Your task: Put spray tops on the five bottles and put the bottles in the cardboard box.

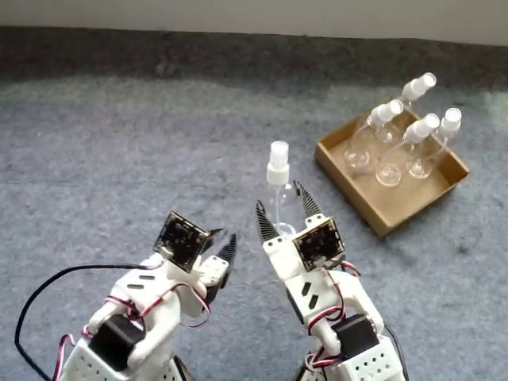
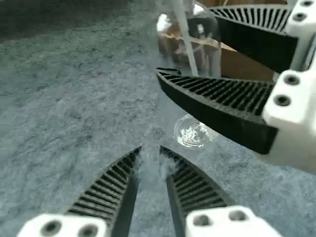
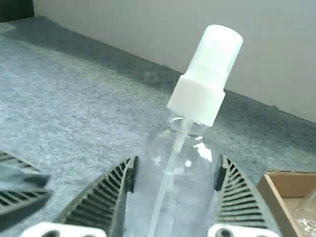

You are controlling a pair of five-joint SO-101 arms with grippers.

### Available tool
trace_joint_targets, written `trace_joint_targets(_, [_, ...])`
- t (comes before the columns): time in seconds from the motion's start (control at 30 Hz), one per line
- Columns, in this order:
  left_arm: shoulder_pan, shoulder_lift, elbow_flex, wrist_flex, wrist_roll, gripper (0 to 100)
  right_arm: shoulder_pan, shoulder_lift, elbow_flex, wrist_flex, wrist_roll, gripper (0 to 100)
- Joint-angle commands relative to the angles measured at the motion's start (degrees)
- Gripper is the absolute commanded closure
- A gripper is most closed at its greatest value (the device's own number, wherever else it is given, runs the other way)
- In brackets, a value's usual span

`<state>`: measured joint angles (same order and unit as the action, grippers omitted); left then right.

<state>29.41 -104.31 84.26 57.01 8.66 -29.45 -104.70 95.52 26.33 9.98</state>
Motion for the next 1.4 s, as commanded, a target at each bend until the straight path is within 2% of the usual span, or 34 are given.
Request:
trace_joint_targets(0.0, [-7.78,-0.22,-11.56,11.69,-0.62,100,2.42,-0.66,2.24,-0.13,-0.18,84.3])
trace_joint_targets(0.17, [-15.6,-0.22,-11.91,20.66,-0.62,100,2.59,-0.66,2.33,-0.13,-0.18,84.3])
trace_joint_targets(0.33, [-22.55,-0.22,-7.78,21.63,-0.53,100,2.51,-0.66,2.42,-0.13,-0.26,84.3])
trace_joint_targets(0.9, [-29.49,-0.22,12.26,21.1,-0.53,100,2.59,-0.66,2.59,-0.04,-0.26,84.3])
trace_joint_targets(1.2, [-33.8,-0.22,12.79,20.57,-0.44,100,2.59,-0.66,2.68,-0.04,-0.18,84.3])
trace_joint_targets(1.37, [-33.63,-0.22,12.79,20.57,-0.44,100,2.59,-0.66,2.68,-0.04,-0.09,84.3])
